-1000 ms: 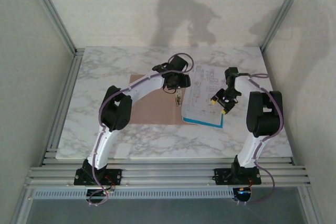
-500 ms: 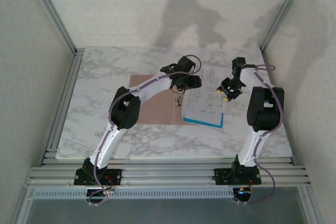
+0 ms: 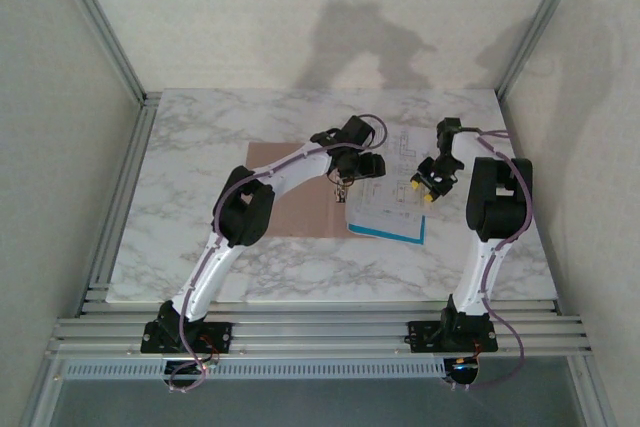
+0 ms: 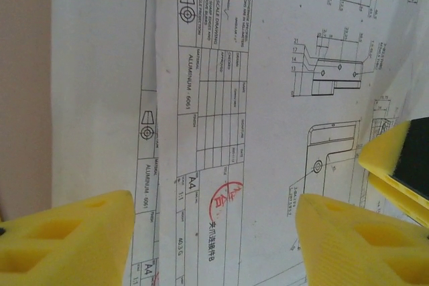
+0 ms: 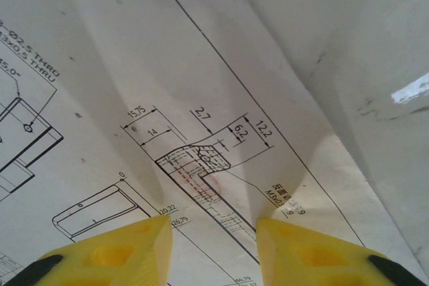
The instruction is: Put the files into the folder
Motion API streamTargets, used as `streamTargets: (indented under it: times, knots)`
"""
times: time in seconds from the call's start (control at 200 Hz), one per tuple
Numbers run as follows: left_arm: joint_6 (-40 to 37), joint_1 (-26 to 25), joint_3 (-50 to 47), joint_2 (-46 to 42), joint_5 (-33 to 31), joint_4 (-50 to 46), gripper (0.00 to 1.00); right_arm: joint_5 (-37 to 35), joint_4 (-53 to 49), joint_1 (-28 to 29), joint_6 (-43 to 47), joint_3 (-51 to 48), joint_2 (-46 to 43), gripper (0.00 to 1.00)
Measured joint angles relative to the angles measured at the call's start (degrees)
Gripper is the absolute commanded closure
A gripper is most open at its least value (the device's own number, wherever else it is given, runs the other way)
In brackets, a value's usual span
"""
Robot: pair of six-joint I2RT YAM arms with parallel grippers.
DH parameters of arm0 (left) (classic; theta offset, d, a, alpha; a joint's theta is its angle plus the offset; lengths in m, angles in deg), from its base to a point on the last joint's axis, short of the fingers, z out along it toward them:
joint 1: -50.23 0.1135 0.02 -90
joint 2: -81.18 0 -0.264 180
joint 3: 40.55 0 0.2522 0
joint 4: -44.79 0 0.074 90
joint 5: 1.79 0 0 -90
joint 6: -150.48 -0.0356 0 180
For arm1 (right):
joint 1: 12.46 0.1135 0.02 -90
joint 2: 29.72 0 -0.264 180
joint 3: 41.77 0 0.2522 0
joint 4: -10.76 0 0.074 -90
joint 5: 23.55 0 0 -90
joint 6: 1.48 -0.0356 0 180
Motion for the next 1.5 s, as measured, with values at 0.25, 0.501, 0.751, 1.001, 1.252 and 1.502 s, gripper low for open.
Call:
streamTargets:
  times: [0.25, 0.501, 0.751, 1.001, 1.252, 1.502]
  knots:
    - [-1.07, -0.11, -0.74, 0.94, 0.07, 0.15, 0.42, 0.24, 0.09, -0.02, 0.44, -0.07, 0.00, 0.61]
    - [-1.46, -0.33, -1.18, 1.44, 0.48, 1.05, 0.54, 0.70, 0.13, -0.13, 0.85, -0.07, 0.00, 0.62]
    - [-1.51, -0.98, -1.18, 1.44, 1.53, 1.95, 0.65, 0.90, 0.17, -0.17, 1.03, -0.11, 0.00, 0.62]
    - [-1.46, -1.01, -1.18, 1.44, 1.46, 1.92, 1.00, 0.96, 0.17, -0.17, 1.03, -0.13, 0.00, 0.60]
    - [-1.25, -0.96, -1.97, 1.14, 1.49, 2.12, 1.00, 0.61, 1.14, -0.04, 1.36, -0.15, -2.16, 0.45]
    - [-0.76, 0.39, -11.80, -5.53, 1.53, 2.51, 1.00, 0.22, 1.57, 0.50, 1.42, -0.11, -10.99, 0.44]
